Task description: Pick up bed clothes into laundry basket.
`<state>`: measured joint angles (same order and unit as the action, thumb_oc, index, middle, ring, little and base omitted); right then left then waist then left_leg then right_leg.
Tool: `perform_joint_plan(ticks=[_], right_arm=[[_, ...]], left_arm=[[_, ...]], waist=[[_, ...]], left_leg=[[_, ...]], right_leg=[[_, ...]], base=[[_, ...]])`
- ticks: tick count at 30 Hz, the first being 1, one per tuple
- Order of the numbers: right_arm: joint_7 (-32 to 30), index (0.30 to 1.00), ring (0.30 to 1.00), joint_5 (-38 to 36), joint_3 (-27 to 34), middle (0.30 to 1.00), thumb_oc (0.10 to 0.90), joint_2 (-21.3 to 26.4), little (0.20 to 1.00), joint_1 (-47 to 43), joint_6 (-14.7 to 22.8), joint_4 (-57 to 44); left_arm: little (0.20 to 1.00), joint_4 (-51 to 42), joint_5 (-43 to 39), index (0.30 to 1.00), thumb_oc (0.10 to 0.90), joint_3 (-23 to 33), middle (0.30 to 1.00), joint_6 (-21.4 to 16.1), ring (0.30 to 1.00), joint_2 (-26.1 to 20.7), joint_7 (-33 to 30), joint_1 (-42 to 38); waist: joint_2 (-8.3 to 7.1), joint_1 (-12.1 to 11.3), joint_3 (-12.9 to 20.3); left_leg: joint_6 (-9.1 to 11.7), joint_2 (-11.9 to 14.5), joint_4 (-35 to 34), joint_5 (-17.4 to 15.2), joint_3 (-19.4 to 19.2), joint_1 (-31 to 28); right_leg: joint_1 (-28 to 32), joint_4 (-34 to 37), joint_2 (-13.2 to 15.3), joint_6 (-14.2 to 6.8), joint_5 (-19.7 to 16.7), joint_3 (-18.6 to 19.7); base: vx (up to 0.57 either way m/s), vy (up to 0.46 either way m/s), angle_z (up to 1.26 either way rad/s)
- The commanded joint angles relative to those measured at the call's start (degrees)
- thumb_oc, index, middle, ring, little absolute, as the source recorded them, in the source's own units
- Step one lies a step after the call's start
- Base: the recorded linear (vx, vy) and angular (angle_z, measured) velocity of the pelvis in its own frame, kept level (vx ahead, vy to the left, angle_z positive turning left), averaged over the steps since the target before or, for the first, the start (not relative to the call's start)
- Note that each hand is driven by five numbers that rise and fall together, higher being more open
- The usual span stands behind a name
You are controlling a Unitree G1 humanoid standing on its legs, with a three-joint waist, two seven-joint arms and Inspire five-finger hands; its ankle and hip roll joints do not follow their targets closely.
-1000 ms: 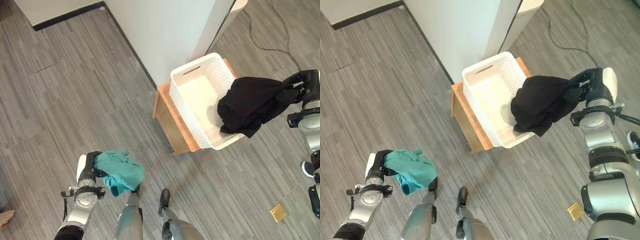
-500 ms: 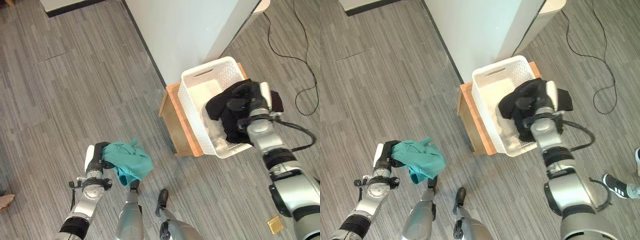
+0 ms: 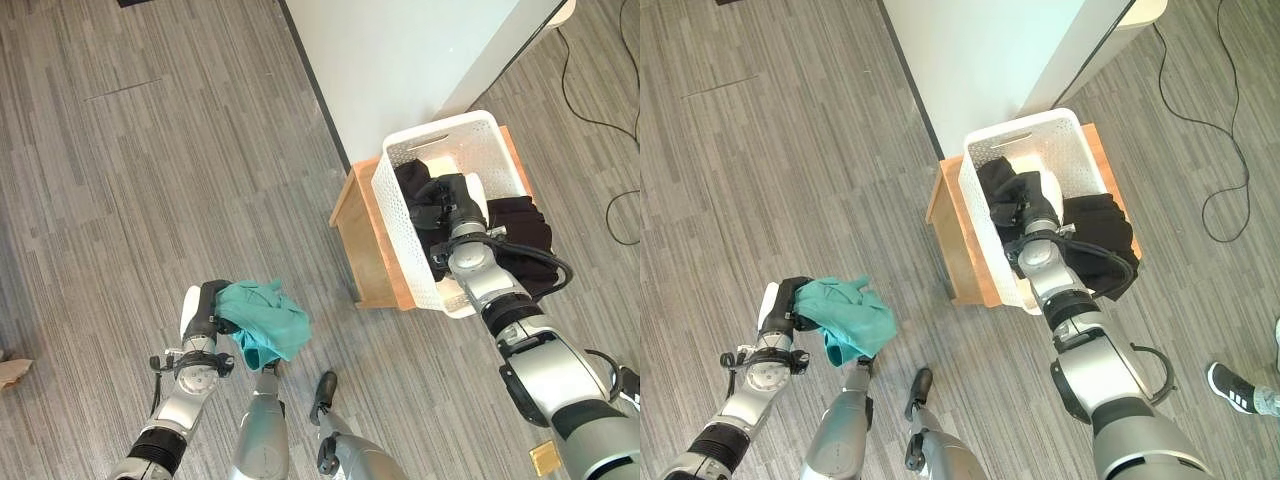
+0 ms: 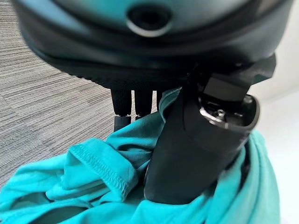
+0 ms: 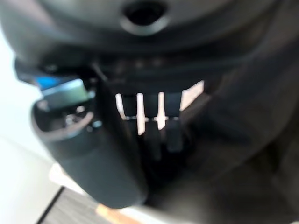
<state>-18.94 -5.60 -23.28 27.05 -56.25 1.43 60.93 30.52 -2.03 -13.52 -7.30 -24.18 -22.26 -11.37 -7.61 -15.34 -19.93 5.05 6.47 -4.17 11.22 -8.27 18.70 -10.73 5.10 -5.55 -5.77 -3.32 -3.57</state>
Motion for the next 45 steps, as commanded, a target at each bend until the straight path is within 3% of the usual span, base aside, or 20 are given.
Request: perform_joint_plan(ticks=[1, 6, 10, 12, 13, 16, 17, 18, 21, 22, 24, 27, 29, 33, 34, 36, 37, 41, 42, 45], right_arm=[[-3.0, 0.900, 0.900, 3.4, -2.4, 0.900, 0.800, 7.1, 0.900, -3.7, 1.6, -2.0], [-4.3, 0.900, 0.900, 10.2, -3.4, 0.900, 0.800, 17.5, 0.900, -4.4, 0.9, -7.9], [-5.7, 0.900, 0.900, 14.5, -0.4, 0.900, 0.800, 27.6, 0.900, -3.9, 0.8, -18.7], [-5.6, 0.900, 0.900, 14.4, 1.3, 0.900, 0.800, 29.4, 0.900, -2.9, 0.7, -21.2], [-5.3, 0.900, 0.900, 13.6, 4.1, 0.900, 0.800, 33.2, 0.900, -1.9, 1.1, -26.0], [-5.5, 0.900, 0.900, 13.7, 14.8, 0.900, 0.800, 36.0, 0.900, 9.8, 1.8, -37.2], [-6.2, 0.900, 0.900, 14.8, 22.1, 0.900, 0.800, 34.6, 0.900, 18.3, 2.6, -43.2], [-6.0, 0.900, 0.900, 15.1, 24.0, 0.900, 0.800, 34.2, 0.900, 20.5, 2.3, -44.5], [-4.6, 0.900, 0.900, 12.4, 39.1, 0.900, 0.800, 24.1, 0.900, 41.1, 4.8, -52.9], [-3.0, 0.900, 0.900, 12.1, 42.3, 0.900, 0.800, 17.4, 0.900, 50.5, 6.0, -52.9], [-1.5, 0.900, 0.900, 12.1, 43.4, 0.900, 0.800, 14.5, 0.900, 54.5, 5.5, -51.9], [-0.2, 0.900, 0.900, 12.8, 39.5, 0.900, 0.800, 8.5, 0.900, 59.9, 4.5, -42.7], [-1.8, 0.900, 0.900, 14.1, 36.6, 0.900, 0.800, 7.2, 0.900, 61.3, 3.0, -27.4], [-3.3, 0.900, 0.900, 17.9, 27.4, 0.900, 0.800, 2.7, 0.900, 61.0, -0.2, -3.9], [-3.3, 0.900, 0.900, 17.9, 27.4, 0.900, 0.800, 2.7, 0.900, 60.9, -0.1, -3.8], [-2.3, 0.900, 0.900, 16.1, 23.0, 0.900, 0.800, -0.9, 0.900, 59.1, -2.2, 7.8], [-0.4, 0.900, 0.900, 15.4, 21.0, 0.900, 0.800, -1.0, 0.900, 59.0, -3.5, 11.9], [1.5, 0.900, 0.900, 15.5, 17.7, 0.900, 0.800, -4.4, 0.900, 57.9, -5.2, 14.9], [2.4, 0.900, 0.900, 16.6, 15.3, 0.900, 0.800, -5.1, 0.900, 56.9, -5.8, 15.8], [2.8, 0.900, 0.900, 17.5, 13.2, 0.900, 0.800, -6.0, 0.900, 55.8, -5.3, 15.4]], left_arm=[[0.300, -5.5, 1.7, 0.300, 0.400, -0.4, 0.300, -5.8, 0.300, -2.2, -2.4, -1.0], [0.300, -6.3, 1.4, 0.300, 0.400, 2.0, 0.300, -5.5, 0.300, -2.6, -1.9, 0.9], [0.300, -9.1, 2.0, 0.300, 0.400, 4.9, 0.300, -5.6, 0.300, -3.0, -1.3, 3.6], [0.300, -9.6, 1.9, 0.300, 0.400, 5.5, 0.300, -5.5, 0.300, -3.1, -1.0, 4.1], [0.300, -10.1, 1.8, 0.300, 0.400, 6.7, 0.300, -5.3, 0.300, -3.0, -0.6, 5.0], [0.300, -11.6, 2.0, 0.300, 0.400, 9.7, 0.300, -4.5, 0.300, -2.0, -0.1, 7.1], [0.300, -12.7, 2.6, 0.300, 0.400, 12.3, 0.300, -4.0, 0.300, -0.9, -0.4, 7.8], [0.300, -12.9, 2.7, 0.300, 0.400, 12.0, 0.300, -3.9, 0.300, -1.3, -0.4, 8.0], [0.300, -15.9, 3.1, 0.300, 0.400, 16.2, 0.300, -3.3, 0.300, -0.5, -1.5, 9.2], [0.300, -19.0, 3.9, 0.300, 0.400, 20.4, 0.300, -3.3, 0.300, -1.1, -2.6, 9.3], [0.300, -21.2, 4.2, 0.300, 0.400, 21.6, 0.300, -3.2, 0.300, -2.1, -2.8, 9.6], [0.300, -24.1, 8.4, 0.300, 0.400, 21.8, 0.300, -1.7, 0.300, -3.0, -7.0, 4.2], [0.300, -24.3, 9.1, 0.300, 0.400, 22.4, 0.300, -2.3, 0.300, -5.4, -8.0, 1.0], [0.300, -25.0, 10.5, 0.300, 0.400, 19.0, 0.300, -3.9, 0.300, -5.3, -10.9, -2.5], [0.300, -25.0, 10.5, 0.300, 0.400, 19.0, 0.300, -3.9, 0.300, -5.3, -10.9, -2.5], [0.300, -24.1, 9.3, 0.300, 0.400, 15.5, 0.300, -4.7, 0.300, -4.7, -11.5, -4.2], [0.300, -25.9, 6.6, 0.300, 0.400, 14.2, 0.300, -5.0, 0.300, -9.9, -11.6, -12.8], [0.300, -26.4, 5.4, 0.300, 0.400, 13.6, 0.300, -7.5, 0.300, -12.5, -11.8, -15.6], [0.300, -25.6, 5.3, 0.300, 0.400, 11.9, 0.300, -7.7, 0.300, -12.2, -11.8, -17.7], [0.300, -24.4, 7.1, 0.300, 0.400, 9.5, 0.300, -6.5, 0.300, -12.6, -11.9, -20.4]], waist=[[-2.37, -0.9, 2.8], [-3.40, 0.7, 3.3], [-4.41, 3.0, 4.8], [-4.63, 3.3, 5.2], [-5.07, 4.6, 6.1], [-5.06, 6.7, 7.1], [-4.64, 8.3, 7.8], [-4.96, 8.0, 7.9], [-5.13, 9.5, 9.1], [-4.66, 10.7, 9.9], [-4.86, 10.9, 10.1], [-4.05, 13.1, 11.0], [-3.52, 13.9, 11.6], [-1.71, 14.6, 12.6], [-1.74, 14.7, 12.7], [-0.05, 14.3, 13.6], [1.72, 14.2, 14.7], [3.59, 14.2, 15.6], [4.93, 14.7, 16.1], [6.54, 15.2, 16.8]], left_leg=[[4.2, -0.7, -0.8, -6.1, -3.7, -1.0], [4.4, -0.5, -0.8, -6.4, -4.6, -2.2], [4.7, -0.2, -0.8, -7.2, -5.8, -3.8], [4.7, -0.1, -0.8, -7.4, -6.0, -4.3], [4.7, -0.1, -0.8, -7.7, -6.2, -4.8], [4.5, 0.0, -0.8, -8.2, -6.6, -5.8], [4.4, 0.1, -0.8, -8.5, -6.9, -6.2], [4.4, 0.0, -0.8, -8.5, -6.8, -6.2], [4.1, 0.1, -0.8, -8.9, -7.0, -7.2], [4.0, 0.3, -0.8, -9.7, -7.3, -8.5], [4.0, 0.3, -0.8, -9.4, -7.4, -8.9], [4.1, 0.6, -0.8, -10.2, -8.0, -10.7], [4.2, 0.7, -0.8, -9.8, -8.2, -11.4], [4.4, 0.6, -0.8, -9.6, -8.7, -13.1], [4.4, 0.6, -0.8, -9.5, -8.7, -13.0], [4.5, 0.6, -0.8, -9.3, -9.0, -14.1], [4.6, 0.6, -0.8, -9.4, -9.4, -15.2], [4.7, 0.6, -0.8, -9.0, -10.4, -16.1], [4.7, 0.4, -0.8, -8.8, -10.7, -16.4], [4.7, 0.5, -0.8, -8.5, -11.3, -16.9]], right_leg=[[-6.1, -0.6, 5.7, -6.8, -1.1, 2.6], [-5.4, -0.6, 5.6, -7.0, -0.9, 2.7], [-4.6, -0.6, 5.6, -7.5, -0.8, 2.6], [-4.4, -0.6, 5.7, -7.6, -0.7, 2.6], [-4.0, -0.5, 5.8, -7.7, -0.5, 2.7], [-3.5, -0.6, 6.0, -7.9, -0.3, 2.8], [-3.2, -0.6, 6.1, -8.0, -0.2, 2.9], [-3.1, -0.6, 6.1, -8.0, -0.1, 2.7], [-2.3, -0.6, 6.2, -8.1, 0.2, 2.9], [-1.4, -0.7, 6.1, -8.1, 0.9, 3.1], [-1.2, -0.7, 6.1, -7.9, 0.7, 3.2], [0.0, -1.0, 6.0, -7.8, 1.2, 3.6], [0.5, -1.2, 6.0, -7.6, 1.0, 4.0], [2.1, -1.4, 6.2, -7.4, 1.4, 4.1], [2.0, -1.3, 6.2, -7.4, 1.3, 4.1], [3.2, -1.1, 6.4, -7.2, 1.6, 4.0], [4.4, -0.9, 6.5, -7.2, 2.2, 3.8], [5.4, -0.8, 6.7, -7.1, 2.4, 3.4], [5.7, -0.7, 7.0, -7.1, 2.4, 3.4], [5.7, -0.6, 7.2, -7.3, 2.4, 3.5]], base=[[-0.01, -0.010, 0.05], [0.00, -0.002, 0.01], [0.00, 0.027, -0.15], [0.01, 0.014, -0.12], [0.01, 0.019, -0.26], [0.02, 0.020, -0.20], [0.03, 0.004, -0.10], [0.03, -0.011, -0.03], [0.02, -0.019, -0.02], [0.00, 0.000, 0.00], [-0.02, -0.015, -0.16], [-0.04, 0.005, -0.27], [-0.03, -0.034, -0.19], [-0.04, -0.055, -0.21], [-0.01, -0.058, -0.21], [0.03, -0.059, -0.32], [0.06, -0.029, -0.32], [0.02, -0.029, -0.32], [0.02, -0.010, -0.08], [0.01, -0.011, -0.02]])
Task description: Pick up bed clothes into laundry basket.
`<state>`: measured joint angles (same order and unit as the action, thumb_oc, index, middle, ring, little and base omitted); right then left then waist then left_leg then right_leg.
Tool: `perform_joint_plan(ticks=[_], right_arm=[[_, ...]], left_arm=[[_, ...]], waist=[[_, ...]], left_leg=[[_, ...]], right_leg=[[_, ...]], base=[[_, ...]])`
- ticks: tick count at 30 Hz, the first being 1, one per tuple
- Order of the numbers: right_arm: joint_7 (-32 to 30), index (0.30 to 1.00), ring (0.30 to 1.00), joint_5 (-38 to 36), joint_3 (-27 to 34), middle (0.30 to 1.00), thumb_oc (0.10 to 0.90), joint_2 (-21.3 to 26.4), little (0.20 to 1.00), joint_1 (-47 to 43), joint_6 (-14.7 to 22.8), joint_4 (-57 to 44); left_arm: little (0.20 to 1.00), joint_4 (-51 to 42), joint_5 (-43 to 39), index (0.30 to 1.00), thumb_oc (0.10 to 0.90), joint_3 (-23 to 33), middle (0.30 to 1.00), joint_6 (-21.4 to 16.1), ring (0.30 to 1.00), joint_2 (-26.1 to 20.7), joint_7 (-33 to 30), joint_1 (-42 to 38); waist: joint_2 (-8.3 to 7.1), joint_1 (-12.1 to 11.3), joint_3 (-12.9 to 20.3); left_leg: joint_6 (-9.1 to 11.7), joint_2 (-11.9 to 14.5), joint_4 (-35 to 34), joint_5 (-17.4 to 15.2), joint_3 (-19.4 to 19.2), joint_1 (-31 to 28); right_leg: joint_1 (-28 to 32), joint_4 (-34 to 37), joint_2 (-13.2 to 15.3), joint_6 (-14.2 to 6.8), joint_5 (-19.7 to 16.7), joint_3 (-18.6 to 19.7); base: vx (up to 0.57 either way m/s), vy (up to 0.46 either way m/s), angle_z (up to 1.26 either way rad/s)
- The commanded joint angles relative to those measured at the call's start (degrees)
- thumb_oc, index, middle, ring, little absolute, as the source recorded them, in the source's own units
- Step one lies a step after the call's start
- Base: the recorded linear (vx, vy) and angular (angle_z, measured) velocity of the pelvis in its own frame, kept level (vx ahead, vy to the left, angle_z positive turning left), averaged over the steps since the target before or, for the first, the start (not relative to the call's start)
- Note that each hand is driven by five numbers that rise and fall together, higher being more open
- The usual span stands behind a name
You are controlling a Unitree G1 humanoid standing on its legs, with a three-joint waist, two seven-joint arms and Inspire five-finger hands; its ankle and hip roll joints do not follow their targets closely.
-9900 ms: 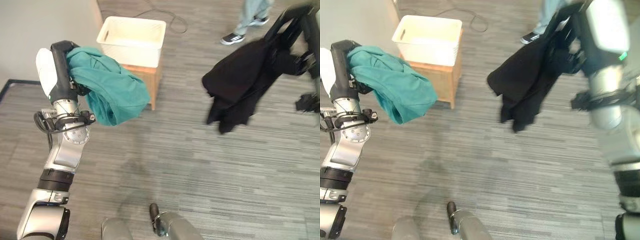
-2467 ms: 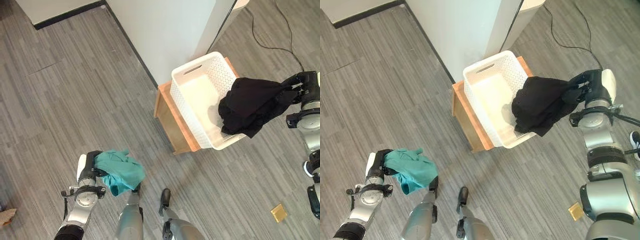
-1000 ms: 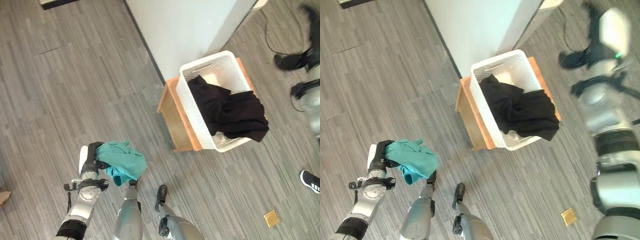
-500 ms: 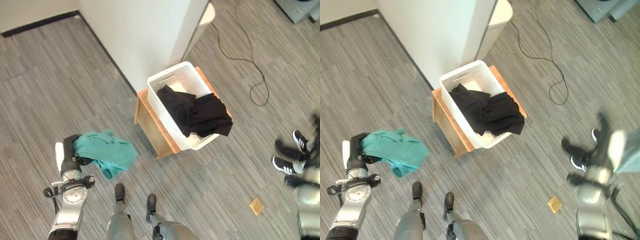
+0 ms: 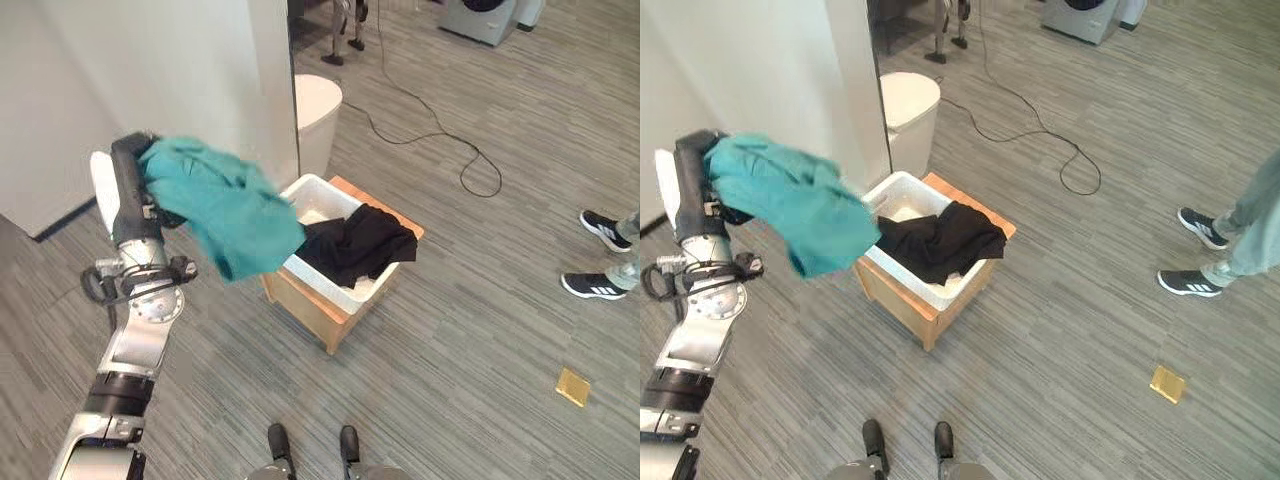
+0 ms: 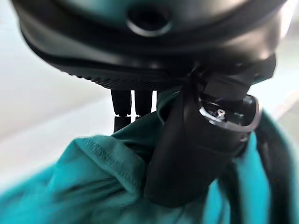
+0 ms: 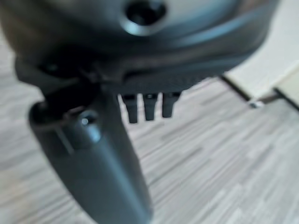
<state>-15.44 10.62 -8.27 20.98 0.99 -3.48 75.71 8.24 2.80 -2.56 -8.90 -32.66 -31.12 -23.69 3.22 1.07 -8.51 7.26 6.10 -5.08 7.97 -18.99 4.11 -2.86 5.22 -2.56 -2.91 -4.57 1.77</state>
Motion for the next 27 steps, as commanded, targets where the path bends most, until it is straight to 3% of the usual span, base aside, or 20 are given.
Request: perform_joint_plan(ticks=[1, 4, 8, 12, 27], right_arm=[[-0.5, 0.900, 0.900, 1.8, -2.8, 0.900, 0.800, -0.1, 0.900, -1.3, -0.2, 0.6], [-0.2, 0.900, 0.900, 2.0, -3.7, 0.900, 0.800, -0.7, 0.900, -1.2, 0.1, 0.5], [0.1, 0.900, 0.900, 1.3, -4.2, 0.900, 0.800, -0.7, 0.900, 1.3, 0.9, 1.7], [0.1, 0.900, 0.900, -0.3, -3.0, 0.900, 0.800, -0.4, 0.900, 2.3, 1.4, 2.3], [-0.9, 0.900, 0.900, -2.5, -3.3, 0.900, 0.800, -1.0, 0.900, 2.8, 3.2, 0.9]], left_arm=[[0.300, -1.1, 3.0, 0.300, 0.400, -2.3, 0.300, -4.4, 0.300, -4.5, -3.1, -9.4], [0.300, 1.7, 4.6, 0.300, 0.400, -3.8, 0.300, -3.4, 0.300, -6.4, -3.6, -12.4], [0.300, 10.1, 8.8, 0.300, 0.400, -10.2, 0.300, -0.4, 0.300, -10.9, -4.5, -22.1], [0.300, 13.8, 10.7, 0.300, 0.400, -13.5, 0.300, 0.4, 0.300, -11.6, -4.4, -25.2], [0.300, 24.2, 14.0, 0.300, 0.400, -17.7, 0.300, 3.5, 0.300, -8.7, -3.9, -24.4]], waist=[[-3.74, -0.9, 5.6], [-3.16, -0.6, 6.2], [-2.11, 1.0, 7.0], [-1.98, 1.8, 7.1], [-0.39, 3.8, 6.6]], left_leg=[[2.5, 0.9, 0.1, -5.2, -0.9, -2.4], [2.5, 1.1, 0.1, -5.1, -1.2, -2.5], [2.5, 1.3, 0.1, -4.6, -1.5, -2.3], [2.5, 1.5, 0.1, -4.4, -1.5, -2.1], [3.1, 2.2, 0.1, -3.4, -2.3, -0.6]], right_leg=[[-2.1, -0.7, 4.2, -10.2, 3.7, -1.7], [-2.1, -0.6, 4.1, -10.2, 3.7, -1.7], [-2.3, -0.6, 4.0, -10.5, 3.5, -1.9], [-2.6, -0.6, 4.1, -10.7, 3.3, -2.0], [-4.7, -0.5, 3.9, -11.2, 2.4, -1.7]], base=[[0.01, -0.006, -0.08], [0.04, -0.023, -0.04], [0.04, -0.044, -0.01], [0.02, -0.040, -0.05], [0.02, -0.050, -0.15]])
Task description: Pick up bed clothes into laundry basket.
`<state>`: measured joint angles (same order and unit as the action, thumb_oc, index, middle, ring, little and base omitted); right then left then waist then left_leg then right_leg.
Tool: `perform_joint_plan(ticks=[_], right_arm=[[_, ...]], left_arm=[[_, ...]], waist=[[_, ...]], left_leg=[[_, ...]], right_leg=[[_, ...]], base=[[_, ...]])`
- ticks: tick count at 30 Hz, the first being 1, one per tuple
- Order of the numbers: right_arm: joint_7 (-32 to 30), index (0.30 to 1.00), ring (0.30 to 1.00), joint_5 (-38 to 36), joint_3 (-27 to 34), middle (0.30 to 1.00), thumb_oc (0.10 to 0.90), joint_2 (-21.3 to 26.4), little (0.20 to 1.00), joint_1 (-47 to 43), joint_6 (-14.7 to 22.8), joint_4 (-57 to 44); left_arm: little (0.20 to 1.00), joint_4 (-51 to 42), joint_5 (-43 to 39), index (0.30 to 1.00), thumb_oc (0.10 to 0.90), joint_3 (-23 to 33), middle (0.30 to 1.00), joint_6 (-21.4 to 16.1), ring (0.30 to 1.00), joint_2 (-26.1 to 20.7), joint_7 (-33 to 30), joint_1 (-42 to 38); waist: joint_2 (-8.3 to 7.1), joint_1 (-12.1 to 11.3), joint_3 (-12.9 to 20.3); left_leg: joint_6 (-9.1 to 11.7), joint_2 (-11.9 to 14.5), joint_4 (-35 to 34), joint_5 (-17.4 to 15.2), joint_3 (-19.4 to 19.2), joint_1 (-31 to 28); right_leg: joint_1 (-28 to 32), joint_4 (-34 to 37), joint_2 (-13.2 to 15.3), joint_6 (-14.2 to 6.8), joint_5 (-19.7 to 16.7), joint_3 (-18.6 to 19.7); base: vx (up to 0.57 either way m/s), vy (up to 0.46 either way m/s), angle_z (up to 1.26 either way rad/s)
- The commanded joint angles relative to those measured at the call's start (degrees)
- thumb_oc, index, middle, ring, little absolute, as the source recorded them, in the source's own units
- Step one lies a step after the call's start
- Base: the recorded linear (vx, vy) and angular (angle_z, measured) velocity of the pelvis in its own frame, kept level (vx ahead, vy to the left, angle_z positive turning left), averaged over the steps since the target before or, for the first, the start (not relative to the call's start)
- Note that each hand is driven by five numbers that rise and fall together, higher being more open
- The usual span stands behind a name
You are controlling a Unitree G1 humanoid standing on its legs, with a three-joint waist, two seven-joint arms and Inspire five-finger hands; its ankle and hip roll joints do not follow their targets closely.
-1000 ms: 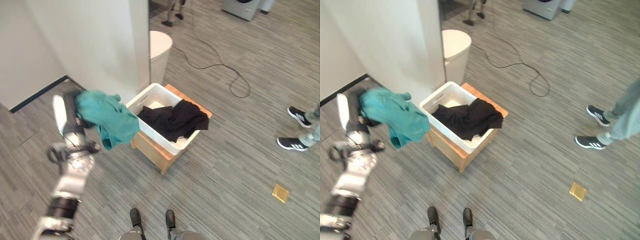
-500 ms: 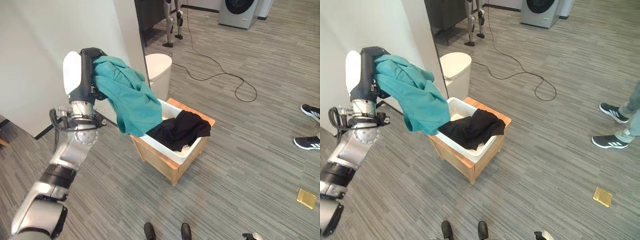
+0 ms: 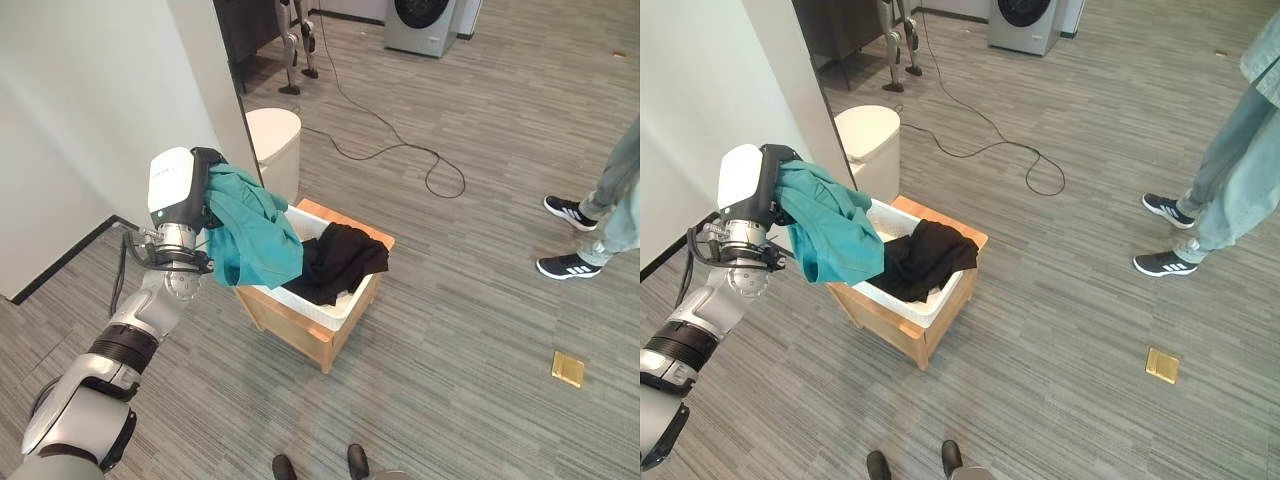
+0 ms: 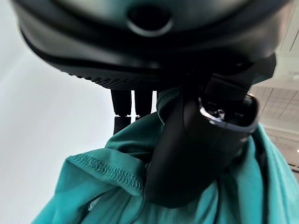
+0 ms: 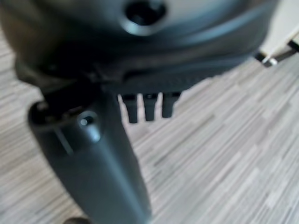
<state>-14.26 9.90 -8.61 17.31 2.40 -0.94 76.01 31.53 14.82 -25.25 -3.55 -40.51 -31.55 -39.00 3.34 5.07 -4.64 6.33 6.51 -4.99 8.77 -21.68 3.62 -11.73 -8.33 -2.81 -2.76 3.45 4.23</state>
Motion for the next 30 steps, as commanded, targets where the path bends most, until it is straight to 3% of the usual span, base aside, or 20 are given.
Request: perform_joint_plan(ticks=[1, 5, 12, 24, 30], right_arm=[[-2.1, 0.900, 0.900, -1.9, -3.0, 0.900, 0.800, 2.7, 0.900, 1.3, 0.8, 0.5], [-3.0, 0.900, 0.900, -2.5, -3.5, 0.900, 0.800, 2.8, 0.900, 1.2, 1.1, 0.9], [-3.2, 0.900, 0.900, -2.9, -4.0, 0.900, 0.800, 2.7, 0.900, -0.2, 1.7, 0.3], [-3.3, 0.900, 0.900, -5.7, -4.7, 0.900, 0.800, 4.2, 0.900, -1.6, 2.7, 1.3], [-4.2, 0.900, 0.900, -8.0, -6.7, 0.900, 0.800, 4.4, 0.900, -4.1, 5.0, -1.7]], left_arm=[[0.300, 2.0, 2.0, 0.300, 0.400, 4.7, 0.300, -1.7, 0.300, -0.8, -3.3, -9.0], [0.300, 11.2, 1.7, 0.300, 0.400, 1.7, 0.300, -0.6, 0.300, -2.1, -3.6, -12.5], [0.300, 14.8, 3.9, 0.300, 0.400, -0.9, 0.300, 0.9, 0.300, -4.1, -4.0, -15.5], [0.300, 28.0, 6.8, 0.300, 0.400, -8.5, 0.300, 3.6, 0.300, -2.7, -4.6, -25.5], [0.300, 34.2, 5.7, 0.300, 0.400, -9.5, 0.300, 3.5, 0.300, -2.5, -2.9, -26.5]], waist=[[-0.34, 0.0, 2.7], [1.20, 0.6, 3.0], [1.97, 0.5, 2.9], [1.07, 3.0, 0.8], [2.00, 4.3, -1.4]], left_leg=[[4.1, 1.8, 0.0, -4.2, 0.3, -0.1], [4.4, 2.0, 0.0, -4.0, 0.1, 0.1], [4.5, 2.1, 0.0, -3.9, 0.0, -0.2], [4.7, 3.3, 0.0, -3.8, -0.3, 2.4], [4.5, 3.3, 0.0, -3.5, -1.3, 6.5]], right_leg=[[4.1, 13.0, 4.2, -11.3, -5.7, -4.2], [3.5, 12.9, 4.1, -11.4, -5.9, -4.3], [3.7, 12.7, 3.8, -11.4, -5.7, -3.9], [-0.6, 11.2, 3.8, -11.5, -7.0, -3.6], [-6.1, 11.0, 3.7, -11.7, -8.4, -3.0]], base=[[0.07, -0.068, -0.21], [0.08, -0.074, -0.33], [0.05, -0.037, -0.14], [0.02, -0.027, -0.06], [-0.08, 0.014, -0.15]])
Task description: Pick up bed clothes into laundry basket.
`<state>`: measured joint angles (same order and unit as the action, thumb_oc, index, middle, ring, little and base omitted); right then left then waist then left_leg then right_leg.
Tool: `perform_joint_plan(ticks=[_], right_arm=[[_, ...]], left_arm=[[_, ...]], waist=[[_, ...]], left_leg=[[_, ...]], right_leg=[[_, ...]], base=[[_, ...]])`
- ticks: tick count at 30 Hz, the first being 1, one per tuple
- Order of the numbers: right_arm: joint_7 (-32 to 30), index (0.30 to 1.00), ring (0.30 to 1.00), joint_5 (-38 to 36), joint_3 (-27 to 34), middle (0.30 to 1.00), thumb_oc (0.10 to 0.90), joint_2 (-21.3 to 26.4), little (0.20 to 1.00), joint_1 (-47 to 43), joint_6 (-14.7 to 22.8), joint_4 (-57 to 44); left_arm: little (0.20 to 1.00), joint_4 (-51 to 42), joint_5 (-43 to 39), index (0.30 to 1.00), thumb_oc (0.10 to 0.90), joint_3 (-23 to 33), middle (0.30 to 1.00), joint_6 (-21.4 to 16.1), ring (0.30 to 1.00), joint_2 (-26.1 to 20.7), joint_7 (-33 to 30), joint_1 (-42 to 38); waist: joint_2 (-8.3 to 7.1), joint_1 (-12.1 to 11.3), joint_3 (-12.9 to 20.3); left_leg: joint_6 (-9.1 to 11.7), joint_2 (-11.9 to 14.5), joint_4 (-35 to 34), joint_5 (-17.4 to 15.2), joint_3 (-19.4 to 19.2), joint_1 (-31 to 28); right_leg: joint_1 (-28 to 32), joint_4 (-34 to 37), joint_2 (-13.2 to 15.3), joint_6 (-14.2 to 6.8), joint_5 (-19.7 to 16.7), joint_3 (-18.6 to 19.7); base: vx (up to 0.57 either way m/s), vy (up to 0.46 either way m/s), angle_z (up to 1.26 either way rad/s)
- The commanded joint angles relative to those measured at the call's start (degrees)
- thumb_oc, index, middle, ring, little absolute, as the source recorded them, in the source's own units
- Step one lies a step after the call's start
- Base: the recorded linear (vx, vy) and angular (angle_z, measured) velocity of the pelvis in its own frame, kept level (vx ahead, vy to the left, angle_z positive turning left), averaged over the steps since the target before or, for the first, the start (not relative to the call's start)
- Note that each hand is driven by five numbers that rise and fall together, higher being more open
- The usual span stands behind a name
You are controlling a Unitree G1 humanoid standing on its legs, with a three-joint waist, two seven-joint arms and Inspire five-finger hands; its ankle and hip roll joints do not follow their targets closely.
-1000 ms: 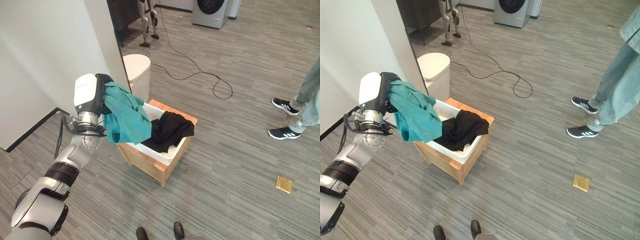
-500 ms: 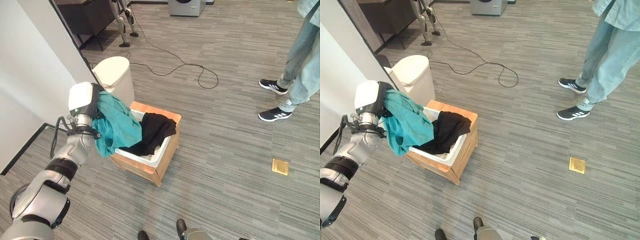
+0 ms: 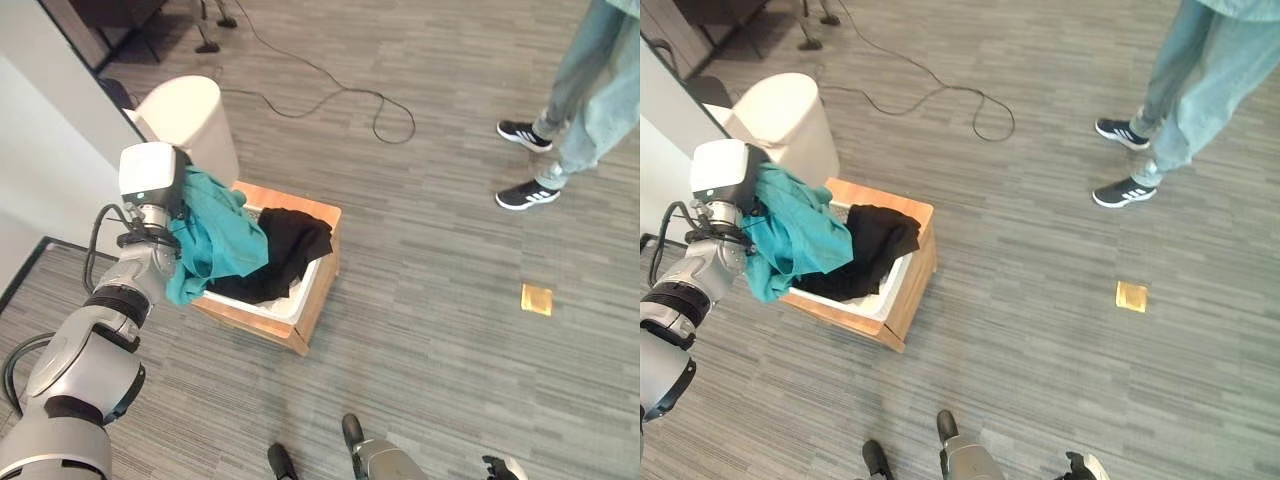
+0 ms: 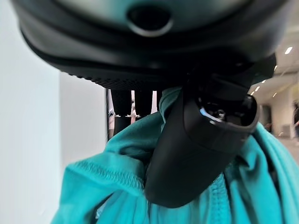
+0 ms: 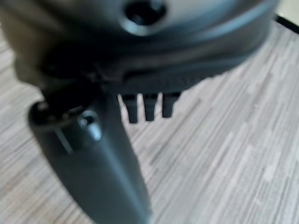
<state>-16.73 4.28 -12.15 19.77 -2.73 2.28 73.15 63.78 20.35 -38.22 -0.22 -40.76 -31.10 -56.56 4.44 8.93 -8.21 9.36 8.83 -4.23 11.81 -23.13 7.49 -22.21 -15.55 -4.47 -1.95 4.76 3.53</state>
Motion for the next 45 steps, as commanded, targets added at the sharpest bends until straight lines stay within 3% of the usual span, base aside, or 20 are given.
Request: perform_joint_plan(ticks=[1, 3, 4, 5, 11, 19, 25, 28, 29, 30, 32, 34, 37, 38, 39, 40, 41, 44, 45], right_arm=[[-1.7, 0.900, 0.900, -2.4, -3.2, 0.900, 0.800, 2.0, 0.900, 1.1, 1.8, 1.2], [-1.5, 0.900, 0.900, -3.5, -3.5, 0.900, 0.800, 1.9, 0.900, 0.5, 2.3, 0.2], [-1.6, 0.900, 0.900, -4.1, -3.7, 0.900, 0.800, 1.8, 0.900, 0.2, 2.8, -0.3], [-1.6, 0.900, 0.900, -4.2, -4.1, 0.900, 0.800, 1.6, 0.900, 0.1, 3.1, -0.8], [-0.9, 0.900, 0.900, -4.5, -5.2, 0.900, 0.800, 0.4, 0.900, 0.3, 3.3, -1.4], [-0.2, 0.900, 0.900, -4.0, -4.0, 0.900, 0.800, 0.3, 0.900, 0.8, 4.0, -3.0], [0.4, 0.900, 0.900, -4.9, -3.0, 0.900, 0.800, 2.0, 0.900, -1.6, 2.2, -5.0], [-0.1, 0.900, 0.900, -4.8, -2.1, 0.900, 0.800, 3.9, 0.900, -2.4, 2.5, -10.3], [-0.9, 0.900, 0.900, -5.0, -0.1, 0.900, 0.800, 6.3, 0.900, -2.7, 3.3, -18.6], [-0.8, 0.900, 0.900, -5.0, -0.1, 0.900, 0.800, 6.3, 0.900, -2.6, 3.2, -18.7], [-1.1, 0.900, 0.900, -5.1, 1.1, 0.900, 0.800, 8.7, 0.900, -3.8, 3.7, -26.1], [0.6, 0.900, 0.900, -3.3, 5.5, 0.900, 0.800, 12.5, 0.900, -2.0, 6.3, -46.4], [1.1, 0.900, 0.900, -1.2, 3.9, 0.900, 0.800, 10.4, 0.900, -0.2, 7.8, -46.0], [-1.1, 0.900, 0.900, -4.1, 3.1, 0.900, 0.800, 7.2, 0.900, -4.8, 12.1, -42.9], [0.5, 0.900, 0.900, -6.0, 3.9, 0.900, 0.800, 7.8, 0.900, -6.8, 10.9, -47.6], [2.5, 0.900, 0.900, -2.2, 5.2, 0.900, 0.800, 8.6, 0.900, -2.6, 8.7, -52.8], [3.1, 0.900, 0.900, 1.7, 1.9, 0.900, 0.800, 7.7, 0.900, -2.6, 10.8, -56.0], [3.0, 0.900, 0.900, 4.3, 5.0, 0.900, 0.800, 8.9, 0.900, -4.1, 10.8, -69.7], [3.0, 0.900, 0.900, 4.3, 5.0, 0.900, 0.800, 8.9, 0.900, -4.1, 10.8, -69.8]], left_arm=[[0.300, 2.0, 0.1, 0.300, 0.400, 3.5, 0.300, 0.2, 0.300, -2.2, -3.4, -9.0], [0.300, 3.4, 0.2, 0.300, 0.400, 3.0, 0.300, 0.2, 0.300, -1.7, -2.5, -9.0], [0.500, 4.1, 0.2, 0.500, 0.533, 3.0, 0.500, 0.3, 0.500, -0.8, -2.0, -8.6], [0.900, 5.1, 0.4, 0.900, 0.800, 3.1, 0.900, 0.4, 0.900, 0.0, -1.3, -7.9], [0.900, 6.4, 0.8, 0.900, 0.800, 4.3, 0.900, 0.6, 0.900, 2.4, 0.4, -5.7], [0.900, -0.1, -0.4, 0.900, 0.800, 6.2, 0.900, -0.6, 0.900, 2.1, 0.3, -3.4], [0.900, -6.7, -10.9, 0.900, 0.800, 9.2, 0.900, -3.9, 0.900, 2.3, 2.2, -5.3], [0.900, -13.5, -17.8, 0.900, 0.800, 13.3, 0.900, -6.1, 0.900, 2.2, 1.8, -4.1], [0.900, -23.1, -21.9, 0.900, 0.800, 18.0, 0.900, -8.6, 0.900, 1.0, 1.6, 0.5], [0.900, -23.3, -21.9, 0.900, 0.800, 18.2, 0.900, -8.5, 0.900, 1.0, 1.6, 0.7], [0.900, -30.6, -22.5, 0.900, 0.800, 21.4, 0.900, -10.1, 0.900, 0.0, 2.2, 6.9], [0.900, -44.7, -25.1, 0.900, 0.800, 32.7, 0.900, -14.7, 0.900, -0.3, 4.2, 26.9], [0.900, -46.3, -25.2, 0.900, 0.800, 36.3, 0.900, -15.0, 0.900, 0.9, 4.2, 33.3], [0.900, -46.6, -27.3, 0.900, 0.800, 39.9, 0.900, -16.0, 0.900, 3.5, 5.8, 39.8], [0.900, -48.4, -31.2, 0.900, 0.800, 41.1, 0.900, -18.4, 0.900, 3.5, 8.3, 41.9], [0.900, -49.6, -29.9, 0.900, 0.800, 45.2, 0.900, -17.2, 0.900, 3.6, 8.4, 47.6], [0.900, -51.1, -28.9, 0.900, 0.800, 44.6, 0.900, -17.0, 0.900, 4.6, 8.0, 48.9], [0.900, -53.7, -30.5, 0.900, 0.800, 51.3, 0.900, -16.1, 0.900, 7.7, 8.2, 55.3], [0.900, -53.7, -30.5, 0.900, 0.800, 51.4, 0.900, -16.1, 0.900, 7.7, 8.2, 55.3]], waist=[[0.95, 0.4, 2.2], [1.32, 0.7, 1.6], [1.61, 0.9, 1.2], [1.92, 1.2, 0.8], [3.26, 1.7, -0.2], [3.95, -0.5, 2.3], [2.03, -2.1, 4.8], [0.42, -3.0, 5.5], [-1.04, -4.1, 5.6], [-1.01, -4.0, 5.7], [-2.57, -5.1, 5.9], [-5.56, -7.3, 6.0], [-5.78, -7.7, 6.4], [-6.26, -10.6, 6.3], [-6.50, -11.4, 6.4], [-7.15, -11.6, 6.1], [-7.45, -12.6, 5.8], [-7.98, -16.1, 3.6], [-7.97, -16.0, 3.6]], left_leg=[[1.4, 1.0, -0.8, -6.8, 0.2, 2.5], [1.4, 0.9, -0.8, -6.5, -0.2, 3.5], [1.4, 1.1, -0.8, -6.4, -0.5, 4.1], [1.3, 0.9, -0.8, -6.3, -0.7, 4.7], [1.1, 0.8, -0.8, -6.1, -1.5, 6.7], [1.1, 0.1, -0.8, -6.9, 0.3, 3.1], [1.0, -0.5, -0.8, -7.5, 1.8, -0.6], [0.8, -0.9, -0.8, -8.2, 2.6, -2.3], [0.7, -1.1, -0.8, -8.5, 3.2, -3.1], [0.7, -1.0, -0.8, -8.3, 3.2, -2.9], [0.6, -1.1, -0.8, -8.7, 3.6, -3.6], [0.6, -1.2, -0.8, -9.1, 4.2, -4.6], [0.5, -1.2, -0.8, -9.0, 4.2, -4.6], [0.0, -1.6, -0.8, -9.5, 5.0, -5.1], [-0.2, -1.6, -0.8, -9.2, 5.5, -5.1], [0.0, -1.6, -0.8, -9.1, 5.4, -5.5], [-0.2, -1.6, -0.8, -9.4, 5.6, -5.9], [-0.7, -1.8, -0.8, -9.1, 8.0, -5.6], [-0.7, -1.8, -0.8, -8.8, 8.1, -5.3]], right_leg=[[4.6, 18.1, 5.4, -12.6, -9.5, -2.3], [3.3, 18.1, 5.5, -12.7, -10.0, -2.2], [2.6, 18.1, 5.6, -12.8, -10.2, -2.2], [1.7, 18.1, 5.6, -12.9, -10.3, -2.0], [-0.4, 18.0, 5.5, -12.9, -10.9, -1.4], [3.8, 18.1, 5.4, -12.5, -9.3, -2.1], [8.9, 18.0, 5.6, -11.9, -7.8, -3.3], [11.2, 18.0, 5.8, -11.8, -7.1, -4.0], [12.1, 17.9, 5.9, -11.8, -7.0, -4.7], [11.9, 17.9, 5.9, -11.8, -7.2, -4.7], [13.0, 17.8, 6.2, -11.8, -6.8, -4.9], [14.4, 17.4, 6.7, -12.0, -6.7, -5.4], [14.3, 17.2, 6.7, -11.8, -6.8, -5.5], [15.3, 16.7, 7.0, -11.5, -6.2, -5.9], [15.5, 16.3, 7.0, -11.2, -6.0, -6.4], [16.0, 15.7, 7.0, -11.0, -5.7, -7.0], [16.3, 14.7, 7.1, -10.7, -4.9, -7.4], [15.5, 9.2, 7.8, -9.8, -2.7, -9.7], [15.3, 9.2, 7.8, -9.7, -3.0, -9.8]], base=[[-0.07, 0.028, -0.28], [-0.05, 0.019, -0.12], [-0.06, 0.031, -0.12], [-0.08, 0.048, -0.12], [-0.06, 0.056, -0.24], [0.03, -0.013, -0.05], [0.04, -0.012, 0.33], [-0.01, 0.012, 0.34], [-0.05, 0.016, 0.40], [-0.07, -0.002, 0.26], [-0.05, 0.010, 0.26], [-0.07, 0.033, 0.38], [-0.03, 0.068, 0.31], [-0.02, 0.047, 0.22], [-0.04, 0.073, 0.16], [-0.03, 0.001, 0.37], [-0.05, 0.037, 0.71], [-0.09, -0.014, 1.05], [-0.11, -0.064, 0.85]])
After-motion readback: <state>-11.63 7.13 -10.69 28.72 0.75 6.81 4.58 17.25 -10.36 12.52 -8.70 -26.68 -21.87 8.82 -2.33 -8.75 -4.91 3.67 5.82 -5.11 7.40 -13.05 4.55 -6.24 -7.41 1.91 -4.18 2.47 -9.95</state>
